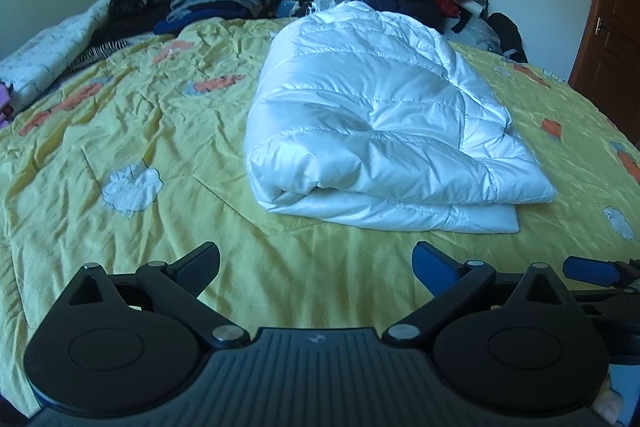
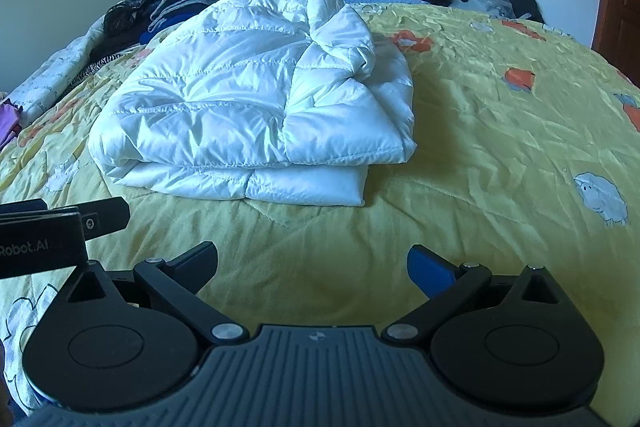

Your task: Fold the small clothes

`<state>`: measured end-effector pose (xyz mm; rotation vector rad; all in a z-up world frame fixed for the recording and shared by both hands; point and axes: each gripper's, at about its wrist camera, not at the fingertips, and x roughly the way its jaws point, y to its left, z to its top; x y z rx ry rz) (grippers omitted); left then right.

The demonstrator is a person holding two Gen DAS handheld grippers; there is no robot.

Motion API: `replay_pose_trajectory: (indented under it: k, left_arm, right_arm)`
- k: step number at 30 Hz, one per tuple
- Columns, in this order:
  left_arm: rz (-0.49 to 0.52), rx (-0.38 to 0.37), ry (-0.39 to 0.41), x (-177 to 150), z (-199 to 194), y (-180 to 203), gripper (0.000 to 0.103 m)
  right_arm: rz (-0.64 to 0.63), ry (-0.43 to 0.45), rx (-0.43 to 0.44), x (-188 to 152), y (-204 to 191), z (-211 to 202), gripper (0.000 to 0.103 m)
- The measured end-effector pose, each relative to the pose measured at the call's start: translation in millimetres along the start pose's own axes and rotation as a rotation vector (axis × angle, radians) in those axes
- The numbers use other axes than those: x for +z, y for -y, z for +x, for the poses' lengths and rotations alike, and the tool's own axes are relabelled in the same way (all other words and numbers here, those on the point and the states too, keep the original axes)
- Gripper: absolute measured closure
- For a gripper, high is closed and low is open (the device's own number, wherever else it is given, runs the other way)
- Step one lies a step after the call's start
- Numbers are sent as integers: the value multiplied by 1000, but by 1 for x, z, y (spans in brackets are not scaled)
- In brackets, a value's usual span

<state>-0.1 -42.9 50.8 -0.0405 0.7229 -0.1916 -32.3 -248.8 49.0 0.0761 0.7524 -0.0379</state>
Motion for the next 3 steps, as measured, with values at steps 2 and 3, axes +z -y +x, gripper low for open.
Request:
replay_pose_trajectory:
  k: [2, 3]
  left_arm:
    - [-17, -12, -16, 1, 1, -3, 0]
    - [-27, -14, -26, 1, 3, -4, 0]
  right_arm:
    - [5, 1, -1, 0, 1, 0, 0]
    - [6, 1, -1, 0, 1, 0, 0]
